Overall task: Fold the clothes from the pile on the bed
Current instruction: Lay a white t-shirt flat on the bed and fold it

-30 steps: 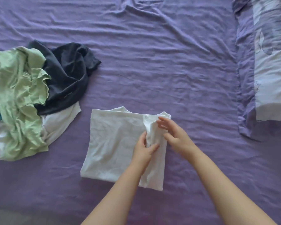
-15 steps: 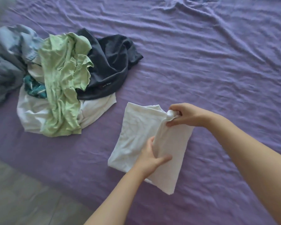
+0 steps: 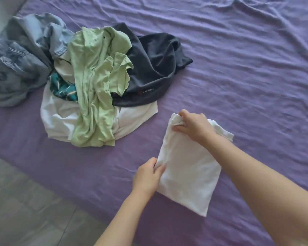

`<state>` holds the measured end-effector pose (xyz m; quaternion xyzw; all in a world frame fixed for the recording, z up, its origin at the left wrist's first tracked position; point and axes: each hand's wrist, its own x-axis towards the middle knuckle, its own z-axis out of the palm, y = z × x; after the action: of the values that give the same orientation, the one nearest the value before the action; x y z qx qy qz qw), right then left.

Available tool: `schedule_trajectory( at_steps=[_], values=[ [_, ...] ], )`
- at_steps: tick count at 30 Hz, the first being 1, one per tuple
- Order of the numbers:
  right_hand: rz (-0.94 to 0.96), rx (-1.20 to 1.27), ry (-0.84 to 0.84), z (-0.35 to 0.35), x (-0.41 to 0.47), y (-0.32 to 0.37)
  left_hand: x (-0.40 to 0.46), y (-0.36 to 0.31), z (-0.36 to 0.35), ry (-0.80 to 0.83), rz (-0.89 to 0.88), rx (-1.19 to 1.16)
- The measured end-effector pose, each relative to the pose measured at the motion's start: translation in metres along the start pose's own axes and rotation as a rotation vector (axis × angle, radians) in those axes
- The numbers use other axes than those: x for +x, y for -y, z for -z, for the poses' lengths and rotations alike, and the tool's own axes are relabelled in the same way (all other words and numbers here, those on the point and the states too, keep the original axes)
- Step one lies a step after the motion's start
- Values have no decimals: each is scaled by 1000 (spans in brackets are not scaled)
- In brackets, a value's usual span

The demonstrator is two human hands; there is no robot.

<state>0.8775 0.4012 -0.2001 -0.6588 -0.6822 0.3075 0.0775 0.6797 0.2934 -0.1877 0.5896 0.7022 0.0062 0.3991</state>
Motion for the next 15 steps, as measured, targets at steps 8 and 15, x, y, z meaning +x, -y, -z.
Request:
schedule_trajectory(
  at_steps=[8,15],
  values=[
    [-322,59,-415,-29,-83,-25,27,-14,-8,-53,-111,-2],
    [-530,409,-467,-64,-154,-26,62,-46,-10,86,125,-192]
  ],
)
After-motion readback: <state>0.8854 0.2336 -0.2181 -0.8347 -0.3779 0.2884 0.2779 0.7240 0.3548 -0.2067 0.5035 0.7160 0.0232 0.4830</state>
